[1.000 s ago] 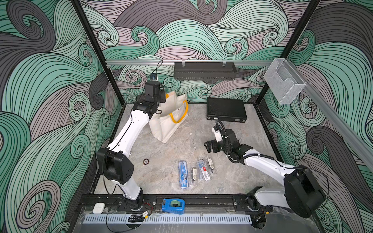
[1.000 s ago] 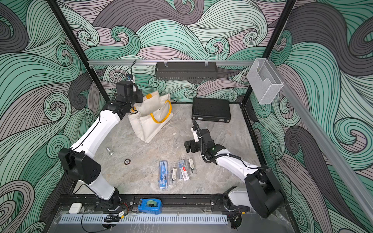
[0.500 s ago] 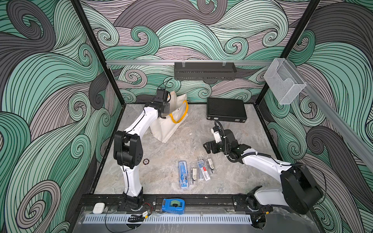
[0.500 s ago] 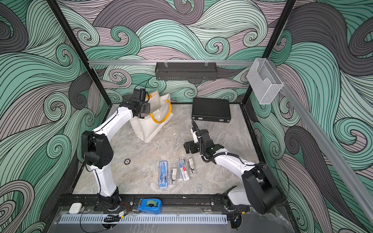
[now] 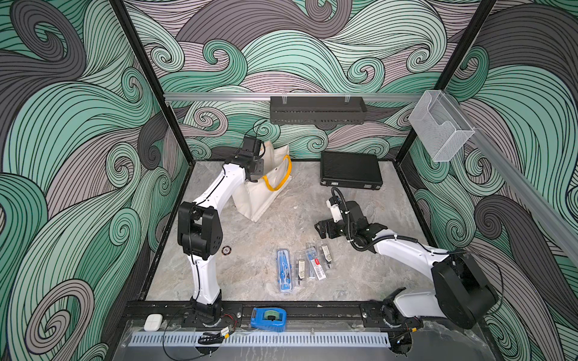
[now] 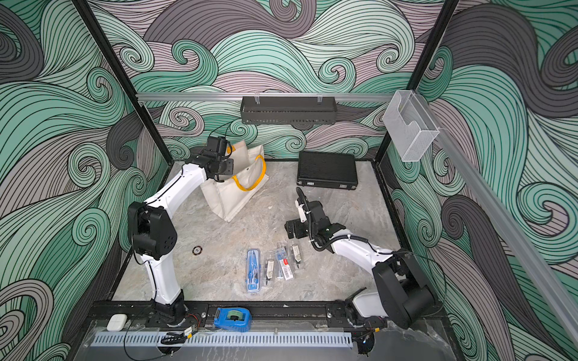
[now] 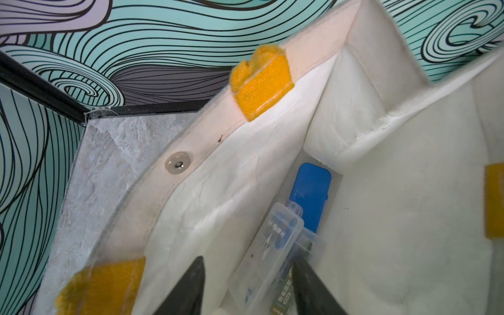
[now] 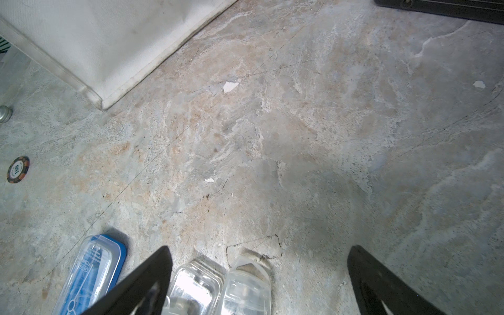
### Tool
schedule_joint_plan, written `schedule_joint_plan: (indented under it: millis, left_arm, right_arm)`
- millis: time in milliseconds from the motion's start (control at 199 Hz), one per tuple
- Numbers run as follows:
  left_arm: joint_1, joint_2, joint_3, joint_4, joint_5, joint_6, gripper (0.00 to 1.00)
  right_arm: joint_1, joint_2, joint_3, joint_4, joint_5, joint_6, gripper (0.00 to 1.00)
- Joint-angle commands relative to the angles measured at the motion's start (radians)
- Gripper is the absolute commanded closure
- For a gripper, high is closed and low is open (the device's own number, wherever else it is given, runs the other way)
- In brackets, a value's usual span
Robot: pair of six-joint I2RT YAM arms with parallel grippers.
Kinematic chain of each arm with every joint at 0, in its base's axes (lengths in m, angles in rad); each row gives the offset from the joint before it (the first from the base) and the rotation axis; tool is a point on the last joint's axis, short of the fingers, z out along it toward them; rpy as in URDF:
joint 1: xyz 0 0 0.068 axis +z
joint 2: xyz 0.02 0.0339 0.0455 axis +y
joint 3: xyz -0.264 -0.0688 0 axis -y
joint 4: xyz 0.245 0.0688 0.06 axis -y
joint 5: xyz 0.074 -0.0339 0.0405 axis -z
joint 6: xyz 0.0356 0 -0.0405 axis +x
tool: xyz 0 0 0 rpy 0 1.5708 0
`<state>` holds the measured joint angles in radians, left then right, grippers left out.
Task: Put the compass set into the canvas bag
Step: Place the compass set in the canvas bag, then pick up the compass set from the compass set.
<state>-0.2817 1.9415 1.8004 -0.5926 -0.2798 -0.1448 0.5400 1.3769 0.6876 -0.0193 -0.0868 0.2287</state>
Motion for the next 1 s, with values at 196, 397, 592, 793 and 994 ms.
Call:
schedule_joint_plan:
  millis: [196,397,592,793,994]
  left_arm:
    - [-0.022,-0.199,-0.020,0.045,0.198,-0.040,0.28]
    - [-0.112,-0.293,-0.062,0.020,0.277,-0.036,0.26]
    - [-0.254,-0.338,-0.216,0.050,0.319,-0.065,0.26]
    - [-0.330,-0.316,-0.390,0.168,0.400,-0.196,0.26]
    - [-0.367,-0.222,-0.399,0.115,0.475,-0.294,0.25]
  right_arm:
    - [0.001,-0.006,0.021,-0.035,0.088,0.033,0.00]
    - [0.000,0.001,0.050,-0.105,0.104,0.042,0.00]
    - [0.000,-0.018,0.070,-0.207,0.076,0.067,0.02]
    - [0.026,-0.053,0.051,-0.305,0.104,0.108,0.09]
    - [0.126,-0.112,0.020,-0.397,0.122,0.158,0.11]
